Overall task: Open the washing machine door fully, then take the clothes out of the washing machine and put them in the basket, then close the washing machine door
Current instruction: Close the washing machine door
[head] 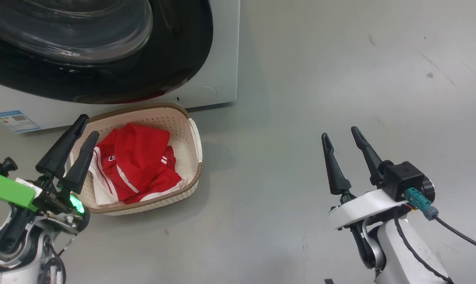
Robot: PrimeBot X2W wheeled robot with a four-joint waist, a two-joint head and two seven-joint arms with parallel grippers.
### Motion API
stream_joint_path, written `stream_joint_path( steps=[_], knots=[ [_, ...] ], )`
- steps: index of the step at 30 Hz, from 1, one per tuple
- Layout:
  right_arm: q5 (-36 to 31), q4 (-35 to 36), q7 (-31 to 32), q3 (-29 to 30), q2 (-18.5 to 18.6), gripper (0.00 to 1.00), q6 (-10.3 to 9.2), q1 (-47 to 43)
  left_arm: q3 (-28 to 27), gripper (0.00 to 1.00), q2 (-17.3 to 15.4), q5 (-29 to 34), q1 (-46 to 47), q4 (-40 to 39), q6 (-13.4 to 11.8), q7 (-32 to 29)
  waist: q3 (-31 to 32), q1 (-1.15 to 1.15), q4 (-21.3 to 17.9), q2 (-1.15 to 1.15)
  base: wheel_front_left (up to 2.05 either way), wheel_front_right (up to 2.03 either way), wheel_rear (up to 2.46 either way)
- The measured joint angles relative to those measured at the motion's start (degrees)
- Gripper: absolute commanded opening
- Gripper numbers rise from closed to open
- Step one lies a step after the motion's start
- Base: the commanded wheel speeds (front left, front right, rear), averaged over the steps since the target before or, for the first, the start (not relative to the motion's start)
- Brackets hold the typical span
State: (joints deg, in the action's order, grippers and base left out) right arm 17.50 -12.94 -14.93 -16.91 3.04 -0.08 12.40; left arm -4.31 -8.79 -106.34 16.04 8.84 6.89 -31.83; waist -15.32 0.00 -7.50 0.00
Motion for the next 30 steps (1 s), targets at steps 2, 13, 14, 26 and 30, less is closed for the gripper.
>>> stream_joint_path(
  steps=[2,13,14,26,30],
  knots=[
    [-0.1,-0.4,0.0,0.2,0.0,1.00,0.01,-0.7,-0.6,1.00,1.1,0.2,-1.7,-1.4,0.0,0.9,1.0,0.00,0.6,0.00,0.00,0.00,0.00],
    [-0.5,-1.4,0.0,1.4,0.3,1.00,0.87,-4.1,-3.5,1.00,4.6,5.8,-12.5,-6.9,0.0,7.4,5.6,0.00,3.7,0.00,0.00,0.00,0.00],
    [-0.5,-1.5,0.0,1.5,0.3,1.00,1.05,-4.4,-4.0,1.00,4.6,6.7,-13.2,-7.6,0.0,8.4,6.0,0.00,4.0,0.00,0.00,0.00,0.00],
    [-1.5,-1.6,0.0,2.6,0.4,1.00,1.72,-6.0,-2.6,1.00,-1.3,41.9,-17.2,-16.8,0.0,26.6,9.8,0.00,6.6,0.00,0.00,0.00,0.00],
    [-1.6,-1.4,0.0,3.4,0.6,1.00,1.77,-6.4,0.5,1.00,-4.9,54.6,-19.0,-17.7,0.0,32.1,10.6,0.00,7.2,0.00,0.00,0.00,0.00]
  ],
)
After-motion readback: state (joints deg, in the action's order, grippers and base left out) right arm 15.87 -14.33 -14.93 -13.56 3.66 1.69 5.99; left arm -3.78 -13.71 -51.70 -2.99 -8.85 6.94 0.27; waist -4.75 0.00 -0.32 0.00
